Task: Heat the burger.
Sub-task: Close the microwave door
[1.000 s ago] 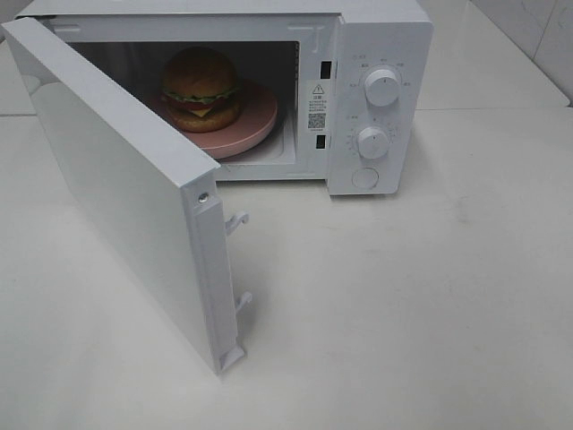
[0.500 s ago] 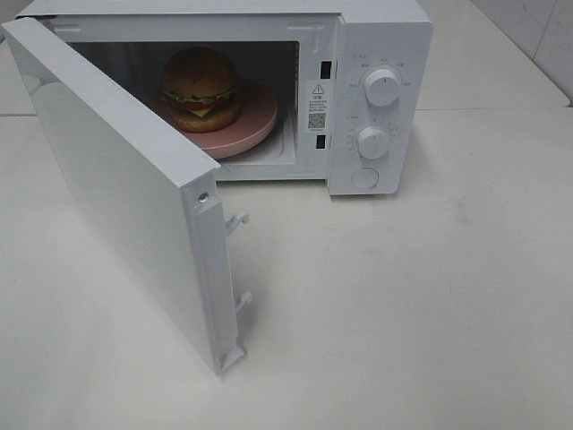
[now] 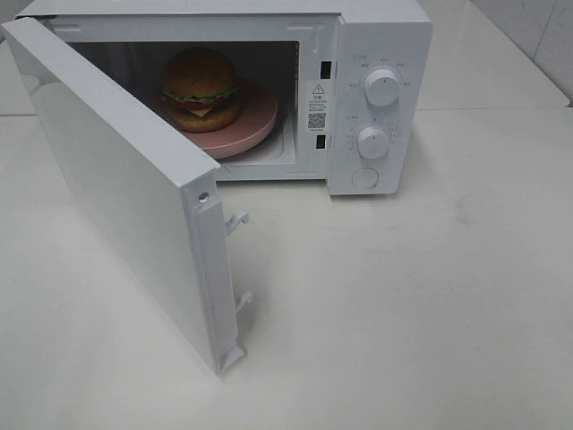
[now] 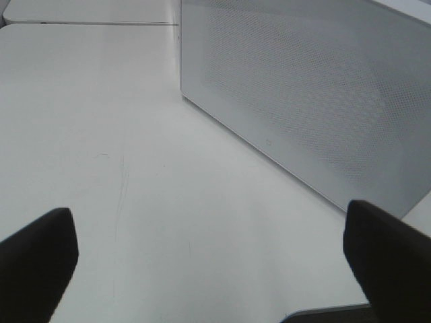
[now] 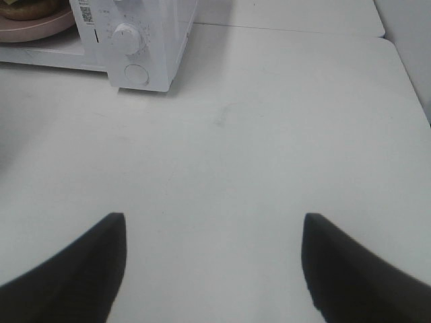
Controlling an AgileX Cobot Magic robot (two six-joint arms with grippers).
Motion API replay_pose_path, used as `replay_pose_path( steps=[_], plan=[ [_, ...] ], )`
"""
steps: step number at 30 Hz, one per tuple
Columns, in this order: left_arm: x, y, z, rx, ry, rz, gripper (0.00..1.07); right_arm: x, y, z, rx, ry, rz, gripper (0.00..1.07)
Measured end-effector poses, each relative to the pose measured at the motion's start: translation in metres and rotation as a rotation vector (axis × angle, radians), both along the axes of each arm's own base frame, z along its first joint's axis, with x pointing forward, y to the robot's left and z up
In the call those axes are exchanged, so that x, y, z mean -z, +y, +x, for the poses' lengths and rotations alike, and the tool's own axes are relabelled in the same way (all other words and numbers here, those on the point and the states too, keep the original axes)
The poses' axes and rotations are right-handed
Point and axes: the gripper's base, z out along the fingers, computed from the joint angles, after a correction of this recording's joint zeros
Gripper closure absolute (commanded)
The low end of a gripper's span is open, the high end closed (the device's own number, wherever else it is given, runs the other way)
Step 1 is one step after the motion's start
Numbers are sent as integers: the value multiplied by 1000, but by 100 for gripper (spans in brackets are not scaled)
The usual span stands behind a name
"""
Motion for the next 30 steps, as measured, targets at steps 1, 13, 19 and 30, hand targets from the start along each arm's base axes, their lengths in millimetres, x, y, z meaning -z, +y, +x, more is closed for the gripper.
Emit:
replay_pose_path(
  steps=[1, 13, 19, 30],
  plan=[
    [0, 0, 0, 0, 0, 0, 7, 0, 0, 0, 0, 0, 0, 35],
    [0, 0, 0, 0, 0, 0, 7, 0, 0, 0, 0, 0, 0, 35],
    [0, 0, 0, 0, 0, 0, 7, 0, 0, 0, 0, 0, 0, 36],
    [0, 0, 0, 0, 0, 0, 7, 0, 0, 0, 0, 0, 0, 37]
  ],
)
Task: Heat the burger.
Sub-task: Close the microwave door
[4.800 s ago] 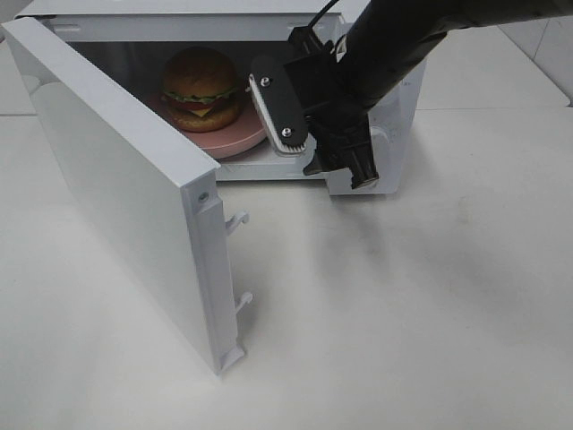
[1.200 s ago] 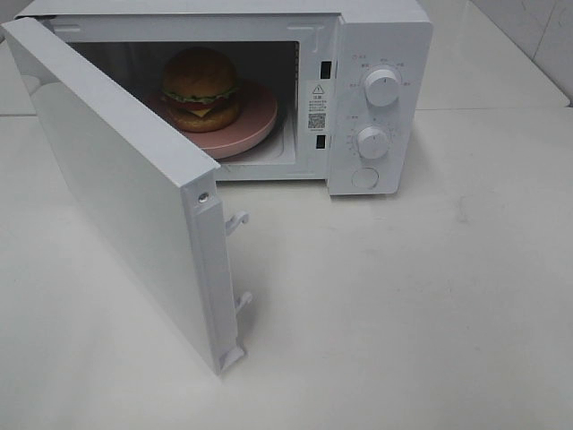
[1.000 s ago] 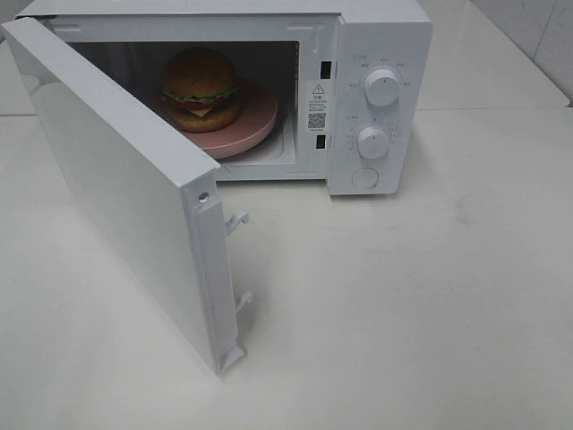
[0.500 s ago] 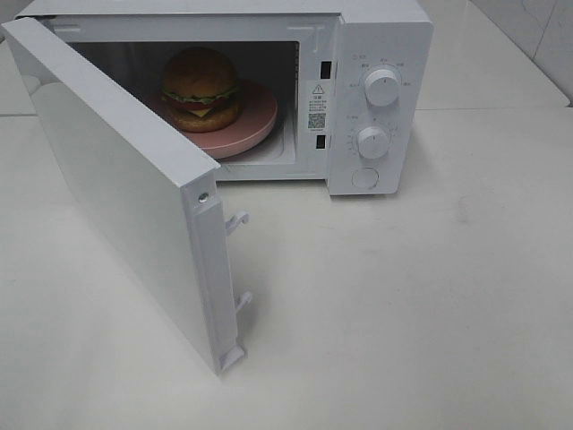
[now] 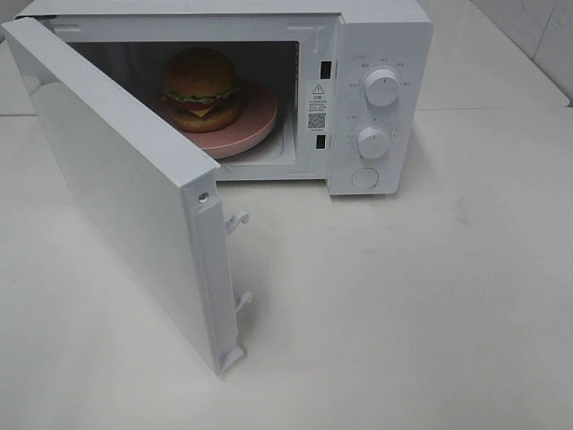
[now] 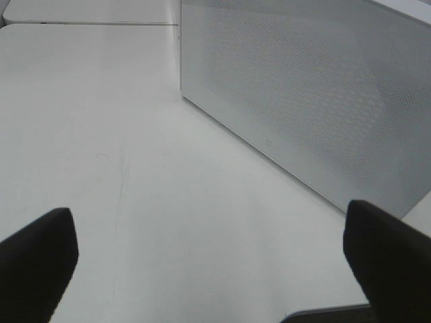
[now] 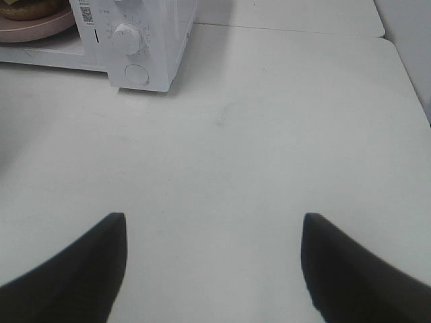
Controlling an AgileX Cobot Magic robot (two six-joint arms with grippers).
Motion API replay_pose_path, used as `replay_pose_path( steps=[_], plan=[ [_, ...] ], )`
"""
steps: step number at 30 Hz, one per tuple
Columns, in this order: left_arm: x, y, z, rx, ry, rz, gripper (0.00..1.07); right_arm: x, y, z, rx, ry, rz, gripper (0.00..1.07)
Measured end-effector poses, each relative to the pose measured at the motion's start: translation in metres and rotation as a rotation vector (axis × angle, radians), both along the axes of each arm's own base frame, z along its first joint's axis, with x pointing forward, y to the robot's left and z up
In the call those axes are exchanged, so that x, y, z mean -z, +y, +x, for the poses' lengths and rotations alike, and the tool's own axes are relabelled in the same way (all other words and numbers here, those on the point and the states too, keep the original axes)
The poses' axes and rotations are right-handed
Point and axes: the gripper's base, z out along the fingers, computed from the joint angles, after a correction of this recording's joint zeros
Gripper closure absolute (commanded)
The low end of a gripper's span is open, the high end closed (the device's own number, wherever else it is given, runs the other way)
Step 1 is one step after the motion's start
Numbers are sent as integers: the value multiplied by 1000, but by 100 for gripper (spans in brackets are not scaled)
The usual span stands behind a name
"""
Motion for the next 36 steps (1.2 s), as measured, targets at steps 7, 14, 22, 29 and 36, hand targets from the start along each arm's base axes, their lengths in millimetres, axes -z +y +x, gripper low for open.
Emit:
replay_pose_path(
  steps=[7, 14, 22, 29, 36],
  plan=[
    [-4, 0, 0, -2, -32, -6, 15, 0, 0, 0, 0, 0, 0, 37],
    [-10, 0, 5, -10, -68, -13, 41, 0, 0, 0, 0, 0, 0, 37],
    [-19, 4, 34, -38, -80, -35, 85, 0, 0, 0, 0, 0, 0, 37],
    [-11, 9, 75, -86, -61, -51, 107, 0, 0, 0, 0, 0, 0, 37],
    [10, 16, 103, -147, -116, -63, 107, 0, 0, 0, 0, 0, 0, 37]
  ],
)
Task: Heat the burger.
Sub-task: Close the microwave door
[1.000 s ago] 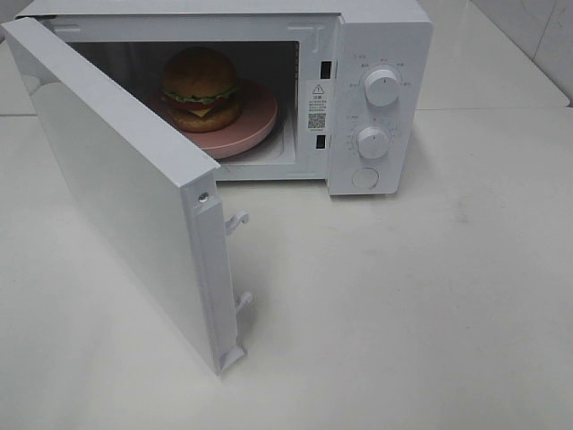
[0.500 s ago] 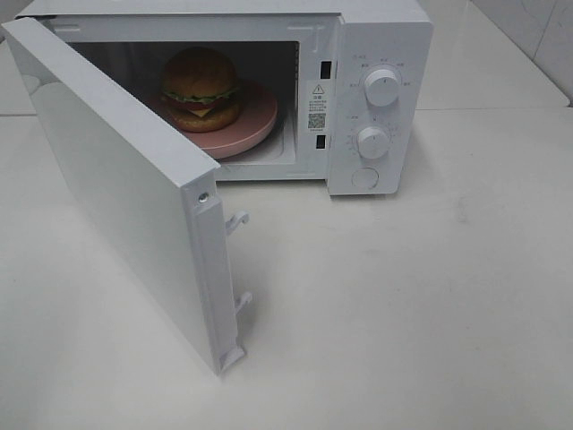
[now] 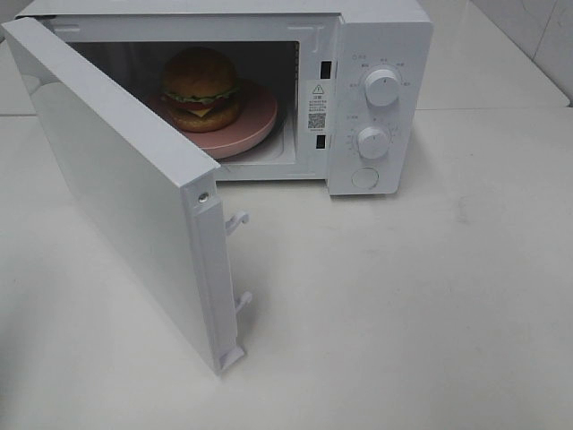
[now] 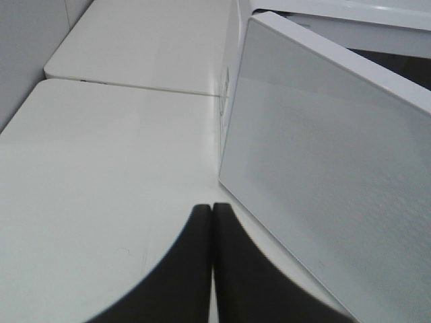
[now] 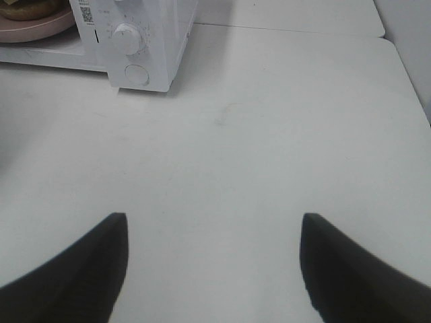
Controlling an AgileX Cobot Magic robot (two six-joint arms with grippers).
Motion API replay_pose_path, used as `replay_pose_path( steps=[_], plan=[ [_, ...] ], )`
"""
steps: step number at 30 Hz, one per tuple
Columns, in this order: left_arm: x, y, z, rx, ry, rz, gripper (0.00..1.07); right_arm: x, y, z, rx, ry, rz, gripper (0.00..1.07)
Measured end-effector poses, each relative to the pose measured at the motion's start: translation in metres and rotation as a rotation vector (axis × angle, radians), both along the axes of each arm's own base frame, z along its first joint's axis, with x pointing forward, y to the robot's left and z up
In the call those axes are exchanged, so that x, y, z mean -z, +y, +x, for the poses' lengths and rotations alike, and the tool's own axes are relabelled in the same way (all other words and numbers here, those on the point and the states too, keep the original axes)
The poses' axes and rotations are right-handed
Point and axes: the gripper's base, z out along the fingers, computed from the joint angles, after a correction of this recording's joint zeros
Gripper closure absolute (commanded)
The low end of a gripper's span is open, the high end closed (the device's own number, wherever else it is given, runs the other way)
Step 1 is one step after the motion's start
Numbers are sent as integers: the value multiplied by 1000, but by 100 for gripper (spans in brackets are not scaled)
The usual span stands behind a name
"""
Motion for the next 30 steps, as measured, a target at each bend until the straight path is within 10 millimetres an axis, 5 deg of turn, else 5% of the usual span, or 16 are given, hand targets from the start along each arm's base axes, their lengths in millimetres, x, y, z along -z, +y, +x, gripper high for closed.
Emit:
replay_pose_path(
  steps=[14, 30],
  plan=[
    [46, 17, 42, -156, -147, 31, 107, 0, 0, 0, 0, 0, 0, 37],
    [89, -10, 98, 180, -56, 33, 107, 0, 0, 0, 0, 0, 0, 37]
  ],
)
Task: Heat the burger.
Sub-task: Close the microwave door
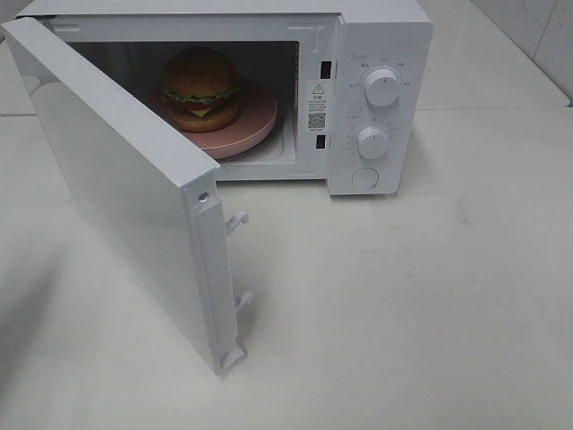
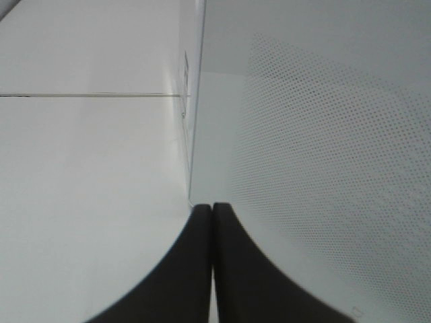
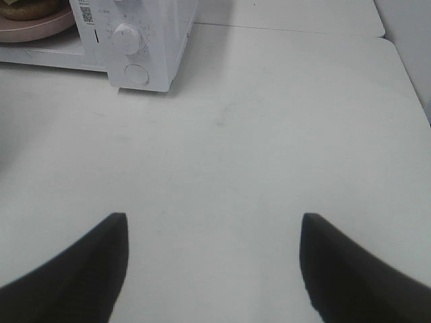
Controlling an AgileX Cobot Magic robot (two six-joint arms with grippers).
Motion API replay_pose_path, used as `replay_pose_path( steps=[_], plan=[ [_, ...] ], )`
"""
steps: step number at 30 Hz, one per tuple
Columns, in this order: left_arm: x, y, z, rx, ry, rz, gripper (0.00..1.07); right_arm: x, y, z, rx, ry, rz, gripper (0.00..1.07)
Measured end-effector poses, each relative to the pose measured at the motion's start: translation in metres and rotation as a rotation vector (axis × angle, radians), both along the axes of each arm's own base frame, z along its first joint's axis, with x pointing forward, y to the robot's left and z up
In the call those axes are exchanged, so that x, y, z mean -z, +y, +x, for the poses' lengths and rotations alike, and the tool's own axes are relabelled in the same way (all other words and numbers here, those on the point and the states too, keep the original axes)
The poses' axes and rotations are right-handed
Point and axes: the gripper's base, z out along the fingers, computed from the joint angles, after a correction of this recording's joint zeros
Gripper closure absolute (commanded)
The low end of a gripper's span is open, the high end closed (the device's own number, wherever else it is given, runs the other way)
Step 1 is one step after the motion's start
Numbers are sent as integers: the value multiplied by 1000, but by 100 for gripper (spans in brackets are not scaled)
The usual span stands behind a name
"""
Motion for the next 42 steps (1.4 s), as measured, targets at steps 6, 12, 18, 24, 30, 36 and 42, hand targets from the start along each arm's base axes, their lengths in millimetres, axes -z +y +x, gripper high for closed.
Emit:
replay_pose_path(
  steps=[6, 12, 18, 24, 30, 36, 42],
  plan=[
    [8, -24, 10, 124, 8, 3, 107, 0, 0, 0, 0, 0, 0, 37],
    [18, -50, 18, 162, 2, -5, 107, 0, 0, 0, 0, 0, 0, 37],
    [26, -82, 26, 199, 19, 21, 107, 0, 0, 0, 0, 0, 0, 37],
    [26, -111, 35, 218, 6, 11, 107, 0, 0, 0, 0, 0, 0, 37],
    [20, -136, 50, 223, -22, -32, 107, 0, 0, 0, 0, 0, 0, 37],
    [13, -166, 72, 242, -26, -62, 107, 0, 0, 0, 0, 0, 0, 37],
    [12, -187, 86, 241, -34, -45, 107, 0, 0, 0, 0, 0, 0, 37]
  ],
)
